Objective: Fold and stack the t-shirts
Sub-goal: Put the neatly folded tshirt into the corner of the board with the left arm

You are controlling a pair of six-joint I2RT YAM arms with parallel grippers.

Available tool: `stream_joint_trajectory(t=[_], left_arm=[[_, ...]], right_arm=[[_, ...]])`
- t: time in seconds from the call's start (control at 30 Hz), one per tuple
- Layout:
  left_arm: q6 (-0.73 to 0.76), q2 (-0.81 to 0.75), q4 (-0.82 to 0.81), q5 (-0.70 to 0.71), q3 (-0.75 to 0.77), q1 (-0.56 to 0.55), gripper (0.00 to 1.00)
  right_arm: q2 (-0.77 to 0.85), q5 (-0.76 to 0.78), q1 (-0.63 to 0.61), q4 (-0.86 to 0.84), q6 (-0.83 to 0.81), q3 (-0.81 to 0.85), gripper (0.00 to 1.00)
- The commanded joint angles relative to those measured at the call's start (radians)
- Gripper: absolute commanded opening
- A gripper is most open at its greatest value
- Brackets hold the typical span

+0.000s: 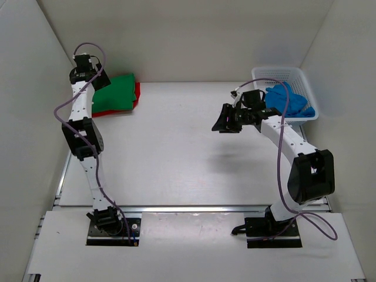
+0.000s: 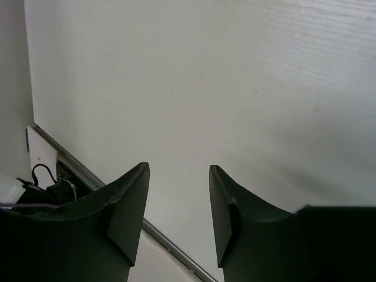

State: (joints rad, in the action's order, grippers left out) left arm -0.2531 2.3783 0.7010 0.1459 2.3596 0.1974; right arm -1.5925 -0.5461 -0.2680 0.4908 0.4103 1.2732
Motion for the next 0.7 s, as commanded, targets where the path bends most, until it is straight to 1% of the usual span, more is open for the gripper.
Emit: stream_joint_trajectory(t=[0.0, 0.03, 0.1, 0.13, 0.2, 0.23, 0.3, 0.33, 0.37, 0.4, 0.43, 0.47, 0.5, 0.57, 0.63, 0.67], left_arm=[[-0.026, -0.212, 0.066, -0.187, -0.103, -0.036, 0.98], [-0.029, -0.246, 0.11, -0.196, -0.144, -0.047, 0.99], [-0.052, -0.309, 0.17, -0.18, -0.233, -0.126, 0.99], [-0.048, -0.348, 0.205, -0.19, -0.299, -0.142, 0.99], [-0.034, -0.474, 0.218, -0.227, -0.516, -0.226, 0.99], [-0.029, -0.51, 0.197, -0.224, -0.581, -0.254, 0.99], [-0.037, -0.661, 0.16, -0.186, -0.823, -0.353, 0.99], [-0.04, -0.703, 0.132, -0.174, -0.876, -0.395, 0.98], [-0.055, -0.784, 0.099, -0.152, -0.984, -0.418, 0.99], [-0.069, -0.873, 0.083, -0.166, -1.085, -0.446, 0.99], [-0.072, -0.905, 0.042, -0.202, -1.132, -0.466, 0.99], [-0.093, -0.979, 0.013, -0.225, -1.217, -0.469, 0.98], [-0.098, -1.042, 0.008, -0.235, -1.278, -0.486, 0.99], [-0.109, -1.103, 0.005, -0.211, -1.345, -0.519, 0.98], [-0.11, -1.12, 0.012, -0.194, -1.402, -0.538, 0.98], [-0.109, -1.122, 0.031, -0.19, -1.407, -0.532, 0.99]], right_arm=[[0.097, 0.076, 0.035, 0.023, -0.033, -0.058, 0.43], [0.106, 0.089, 0.045, 0.032, -0.033, -0.086, 0.44], [0.158, 0.086, 0.079, 0.049, -0.051, -0.133, 0.44], [0.172, 0.1, 0.087, 0.061, -0.059, -0.17, 0.44], [0.251, 0.11, 0.107, 0.084, -0.07, -0.245, 0.45], [0.276, 0.121, 0.116, 0.094, -0.067, -0.262, 0.45], [0.376, 0.133, 0.122, 0.104, -0.07, -0.333, 0.45], [0.423, 0.135, 0.131, 0.117, -0.065, -0.353, 0.45], [0.442, 0.135, 0.139, 0.124, -0.067, -0.385, 0.45], [0.475, 0.133, 0.141, 0.127, -0.067, -0.403, 0.45], [0.505, 0.132, 0.148, 0.129, -0.064, -0.423, 0.45], [0.52, 0.14, 0.148, 0.135, -0.062, -0.431, 0.45], [0.541, 0.141, 0.151, 0.135, -0.062, -0.449, 0.45], [0.566, 0.146, 0.156, 0.131, -0.054, -0.468, 0.45], [0.577, 0.143, 0.158, 0.13, -0.056, -0.485, 0.45], [0.583, 0.137, 0.164, 0.134, -0.059, -0.482, 0.45]])
